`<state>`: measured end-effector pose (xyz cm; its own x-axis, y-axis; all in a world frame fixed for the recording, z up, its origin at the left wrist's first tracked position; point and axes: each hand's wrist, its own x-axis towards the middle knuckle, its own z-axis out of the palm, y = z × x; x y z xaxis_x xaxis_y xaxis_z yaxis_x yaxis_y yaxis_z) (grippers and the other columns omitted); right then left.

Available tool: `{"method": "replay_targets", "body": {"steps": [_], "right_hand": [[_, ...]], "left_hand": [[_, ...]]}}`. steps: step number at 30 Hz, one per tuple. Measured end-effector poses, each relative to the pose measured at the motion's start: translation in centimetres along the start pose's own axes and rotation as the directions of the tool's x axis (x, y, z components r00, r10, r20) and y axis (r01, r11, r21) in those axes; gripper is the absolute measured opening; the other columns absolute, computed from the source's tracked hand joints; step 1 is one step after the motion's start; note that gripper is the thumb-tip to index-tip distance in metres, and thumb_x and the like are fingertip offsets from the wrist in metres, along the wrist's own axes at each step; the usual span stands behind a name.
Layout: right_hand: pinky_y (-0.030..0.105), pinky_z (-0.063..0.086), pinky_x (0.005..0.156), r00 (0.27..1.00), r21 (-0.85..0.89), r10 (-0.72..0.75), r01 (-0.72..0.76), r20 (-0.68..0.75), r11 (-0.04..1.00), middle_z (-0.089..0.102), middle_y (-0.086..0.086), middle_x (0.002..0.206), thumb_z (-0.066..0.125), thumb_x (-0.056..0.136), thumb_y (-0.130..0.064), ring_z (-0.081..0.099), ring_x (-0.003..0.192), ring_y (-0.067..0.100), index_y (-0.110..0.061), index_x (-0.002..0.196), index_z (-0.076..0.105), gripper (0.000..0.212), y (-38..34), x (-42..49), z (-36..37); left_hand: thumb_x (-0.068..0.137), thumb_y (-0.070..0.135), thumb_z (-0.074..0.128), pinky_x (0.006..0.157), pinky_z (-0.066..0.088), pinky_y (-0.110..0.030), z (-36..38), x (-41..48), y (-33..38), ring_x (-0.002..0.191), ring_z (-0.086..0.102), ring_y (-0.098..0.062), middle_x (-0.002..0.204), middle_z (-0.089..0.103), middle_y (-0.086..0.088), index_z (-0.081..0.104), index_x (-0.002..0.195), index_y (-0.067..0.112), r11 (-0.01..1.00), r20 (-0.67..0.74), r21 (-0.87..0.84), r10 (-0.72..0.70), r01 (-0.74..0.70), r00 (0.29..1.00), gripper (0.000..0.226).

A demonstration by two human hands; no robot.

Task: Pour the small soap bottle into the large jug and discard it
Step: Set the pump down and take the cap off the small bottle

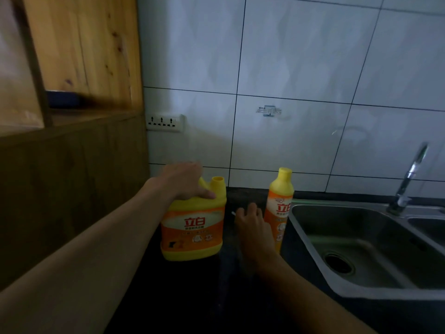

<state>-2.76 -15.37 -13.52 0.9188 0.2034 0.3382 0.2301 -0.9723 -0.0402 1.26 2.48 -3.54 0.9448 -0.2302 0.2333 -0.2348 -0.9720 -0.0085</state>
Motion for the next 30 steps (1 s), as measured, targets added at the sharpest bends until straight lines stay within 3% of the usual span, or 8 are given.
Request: {"method": "replay_targets", "body": {"steps": [5,13,17,20,23,27,30], "right_hand": [[0.031,0.050,0.087,0.996,-0.037,0.050,-0.047,0.076,0.998,0.037,0.018,0.140,0.047,0.098,-0.013,0.040,0.127,0.029,-0.008,0.136,0.040,0.039,-0.7,-1.1,2.0],[0.033,0.049,0.092,0.971,-0.040,0.163,-0.158,0.175,0.987,0.038,0.018,0.140,0.055,0.094,-0.009,0.041,0.128,0.031,-0.008,0.131,0.047,0.038,-0.9,-2.5,4.3],[0.036,0.049,0.094,0.963,-0.040,0.194,-0.190,0.188,0.981,0.036,0.020,0.142,0.057,0.094,-0.015,0.040,0.130,0.033,-0.008,0.133,0.046,0.041,-1.3,-2.3,4.4],[0.034,0.050,0.089,0.967,0.010,0.223,-0.226,0.124,0.974,0.039,0.019,0.138,0.056,0.094,-0.029,0.042,0.125,0.032,-0.010,0.131,0.046,0.043,-1.6,-1.7,3.4],[0.032,0.049,0.087,0.981,0.095,0.194,-0.196,0.033,0.976,0.042,0.017,0.134,0.051,0.096,-0.030,0.044,0.121,0.030,-0.009,0.129,0.047,0.040,-1.5,-0.8,1.5],[0.028,0.041,0.073,0.972,0.112,0.119,-0.098,-0.204,0.989,0.052,0.016,0.117,0.047,0.096,-0.025,0.052,0.102,0.026,-0.008,0.111,0.051,0.023,-1.1,0.8,-2.7],[0.030,0.036,0.066,0.928,0.084,0.112,-0.088,-0.356,0.993,0.052,0.013,0.110,0.048,0.093,-0.022,0.053,0.097,0.027,-0.010,0.105,0.051,0.017,-0.3,2.4,-7.0]], "left_hand": [[0.069,0.072,0.060,0.068,0.037,-0.033,0.2,0.2,-0.1,0.080,0.048,-0.020,0.094,0.050,0.000,0.046,0.109,0.014,1.000,0.010,-0.010,-0.006,0.007,1.000,0.072],[0.069,0.072,0.060,0.068,0.037,-0.034,0.1,0.2,-0.1,0.080,0.047,-0.020,0.094,0.047,0.001,0.043,0.106,0.014,1.000,0.010,0.010,-0.017,0.017,1.000,0.071],[0.068,0.073,0.060,0.072,0.040,-0.035,0.2,0.2,-0.1,0.085,0.050,-0.021,0.108,0.058,-0.005,0.046,0.110,0.013,1.000,-0.004,0.008,-0.021,0.021,1.000,0.075],[0.069,0.073,0.059,0.088,0.042,-0.041,0.4,-0.1,0.2,0.104,0.055,-0.028,0.122,0.057,-0.010,0.047,0.117,0.011,0.999,-0.030,0.014,-0.029,0.029,0.999,0.079],[0.075,0.070,0.055,0.103,0.033,-0.046,0.6,-0.4,0.5,0.123,0.044,-0.033,0.137,0.047,-0.015,0.047,0.126,0.008,0.999,-0.057,0.000,-0.045,0.045,0.997,0.081],[0.080,0.061,0.055,0.103,0.034,-0.047,0.5,-0.3,0.9,0.124,0.041,-0.035,0.138,0.042,-0.016,0.048,0.128,0.005,0.979,-0.134,-0.182,-0.114,0.089,0.984,0.074],[0.082,0.053,0.059,0.093,0.044,-0.043,0.0,-0.3,1.0,0.114,0.049,-0.032,0.130,0.048,-0.016,0.050,0.123,0.005,0.960,-0.192,-0.265,-0.150,0.096,0.970,0.064]]}}
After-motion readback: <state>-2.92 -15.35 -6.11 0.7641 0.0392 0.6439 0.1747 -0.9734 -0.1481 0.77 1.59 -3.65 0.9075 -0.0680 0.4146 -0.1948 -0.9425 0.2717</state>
